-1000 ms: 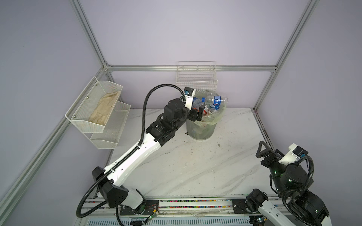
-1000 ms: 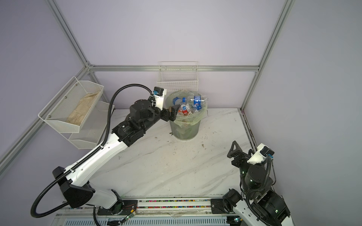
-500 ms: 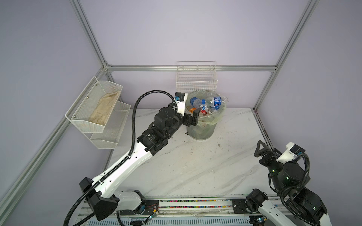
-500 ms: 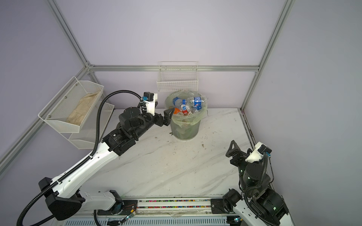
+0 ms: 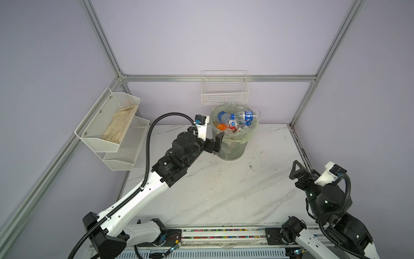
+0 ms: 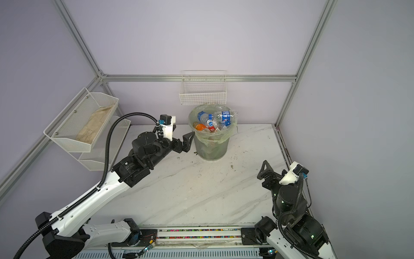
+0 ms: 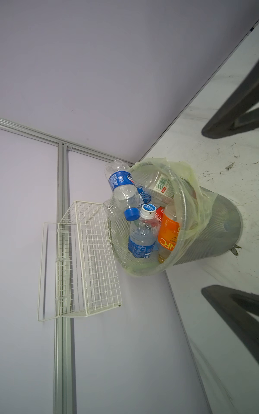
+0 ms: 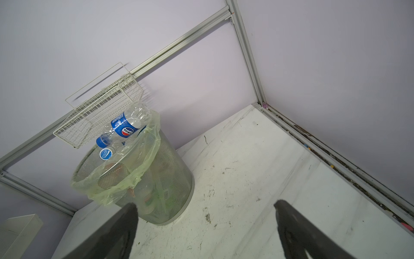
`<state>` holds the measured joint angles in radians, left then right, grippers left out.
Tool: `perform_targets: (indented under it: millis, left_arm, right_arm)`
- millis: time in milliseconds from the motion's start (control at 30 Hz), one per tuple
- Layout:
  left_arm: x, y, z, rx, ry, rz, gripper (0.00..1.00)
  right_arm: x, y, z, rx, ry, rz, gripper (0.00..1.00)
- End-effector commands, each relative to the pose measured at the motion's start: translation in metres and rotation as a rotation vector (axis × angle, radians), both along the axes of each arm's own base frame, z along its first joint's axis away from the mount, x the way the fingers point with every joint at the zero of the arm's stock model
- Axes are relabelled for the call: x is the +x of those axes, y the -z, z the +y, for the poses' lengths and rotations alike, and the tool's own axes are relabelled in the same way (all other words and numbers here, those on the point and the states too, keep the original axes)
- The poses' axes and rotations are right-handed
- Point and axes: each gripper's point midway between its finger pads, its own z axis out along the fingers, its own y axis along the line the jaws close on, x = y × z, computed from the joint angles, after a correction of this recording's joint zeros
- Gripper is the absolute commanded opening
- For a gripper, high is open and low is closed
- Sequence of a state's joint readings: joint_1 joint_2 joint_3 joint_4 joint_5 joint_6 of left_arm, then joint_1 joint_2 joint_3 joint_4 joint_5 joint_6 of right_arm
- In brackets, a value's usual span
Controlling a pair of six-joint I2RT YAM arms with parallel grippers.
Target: Throw the plastic bottles in the bin
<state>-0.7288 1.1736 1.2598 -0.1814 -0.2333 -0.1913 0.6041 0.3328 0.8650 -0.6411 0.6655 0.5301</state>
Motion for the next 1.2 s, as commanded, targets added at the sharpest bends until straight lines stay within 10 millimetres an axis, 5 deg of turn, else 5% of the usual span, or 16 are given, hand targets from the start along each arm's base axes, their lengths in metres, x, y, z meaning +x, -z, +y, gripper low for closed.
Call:
perform_targets:
  millis: [0,333,800,1167]
  left_arm:
    - [-0.005,0.01,0.017,0.008,-0.053,-0.009,1.0]
    - [-0.018,0.035,0.067,0.05,-0.205,-0.001,1.0]
    - [-0.032,0.078,0.14,0.116,-0.468,0.022,1.0]
    - [-0.041,0.136,0.177,0.184,-0.612,0.094,1.0]
  right_arm:
    - [0.003,0.004,0.0,-0.019,0.007,0.017,0.97]
    - [0.011,0.006,0.013,-0.066,-0.041,0.022,0.97]
    - [0.068,0.033,0.099,-0.186,-0.327,0.109,0.98]
    - [0.074,0.051,0.089,-0.254,-0.265,0.092,0.97]
